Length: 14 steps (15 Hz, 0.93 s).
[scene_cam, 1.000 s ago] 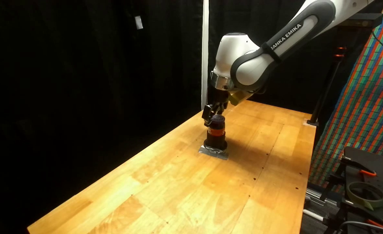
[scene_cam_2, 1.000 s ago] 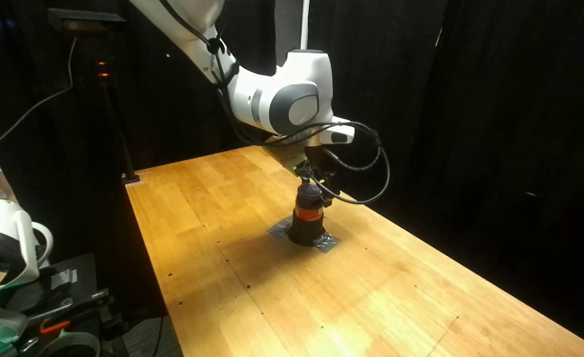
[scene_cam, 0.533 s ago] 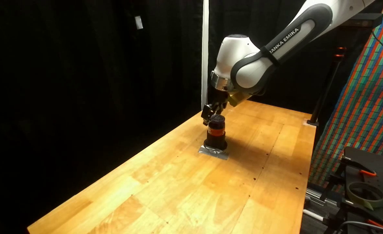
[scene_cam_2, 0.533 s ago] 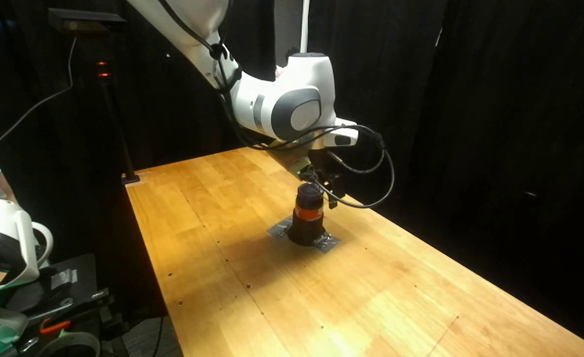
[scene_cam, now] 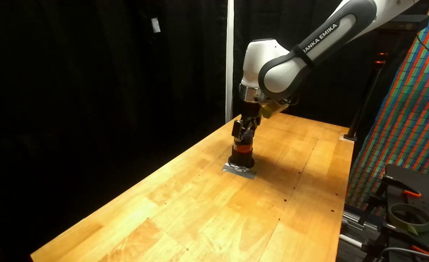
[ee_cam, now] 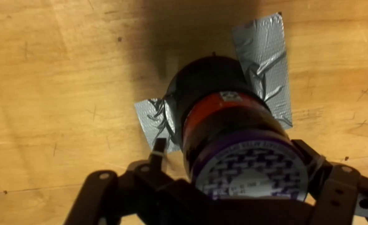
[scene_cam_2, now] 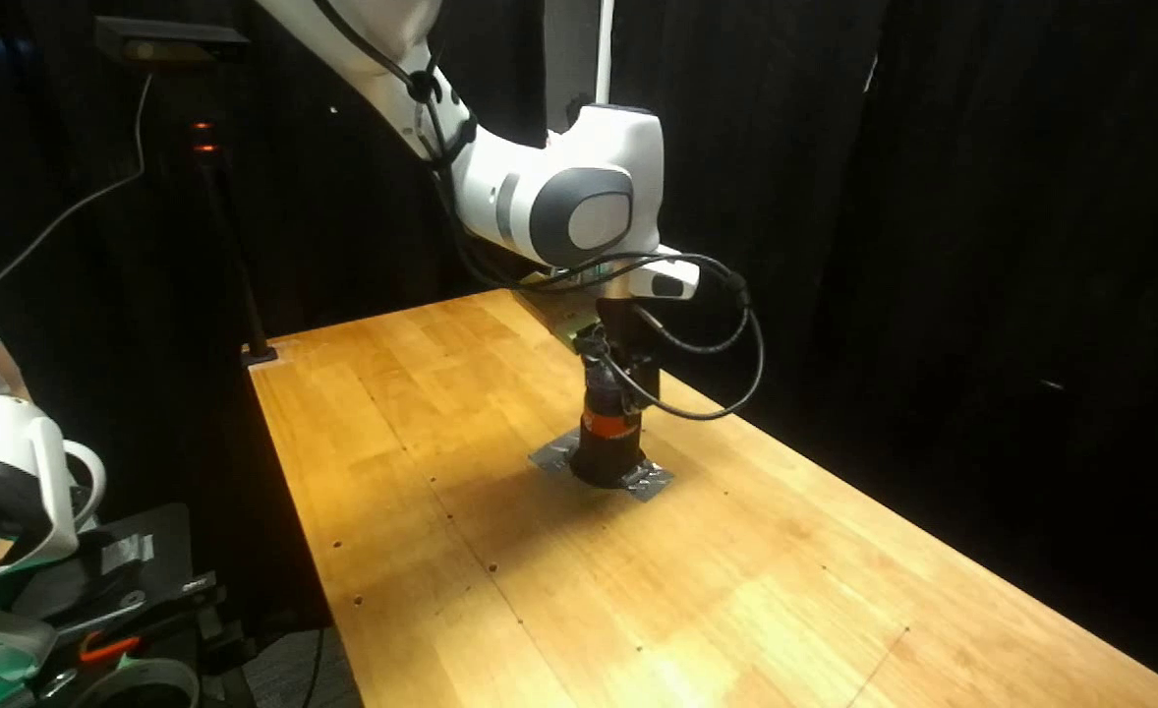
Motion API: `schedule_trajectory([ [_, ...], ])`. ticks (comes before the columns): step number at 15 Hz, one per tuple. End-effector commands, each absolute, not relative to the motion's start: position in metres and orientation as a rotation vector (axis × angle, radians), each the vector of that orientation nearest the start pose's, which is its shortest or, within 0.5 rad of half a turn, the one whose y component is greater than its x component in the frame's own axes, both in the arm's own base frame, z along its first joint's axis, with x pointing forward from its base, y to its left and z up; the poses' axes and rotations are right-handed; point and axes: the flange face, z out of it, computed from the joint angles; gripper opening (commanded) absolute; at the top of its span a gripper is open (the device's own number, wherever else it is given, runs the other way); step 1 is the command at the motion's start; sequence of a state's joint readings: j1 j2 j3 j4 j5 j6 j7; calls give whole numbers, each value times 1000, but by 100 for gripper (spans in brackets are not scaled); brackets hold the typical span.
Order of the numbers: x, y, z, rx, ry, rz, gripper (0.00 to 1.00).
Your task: Put the rubber band on the cup
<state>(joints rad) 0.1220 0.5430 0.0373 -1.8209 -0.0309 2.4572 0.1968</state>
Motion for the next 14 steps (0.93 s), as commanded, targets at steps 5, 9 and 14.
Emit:
schedule_trajectory([
  [5, 603, 91, 257, -3058, 26, 67, 100],
  [9, 588, 89, 239, -3050, 18, 70, 66],
  [14, 571, 89, 248, -3056, 4, -163, 26],
])
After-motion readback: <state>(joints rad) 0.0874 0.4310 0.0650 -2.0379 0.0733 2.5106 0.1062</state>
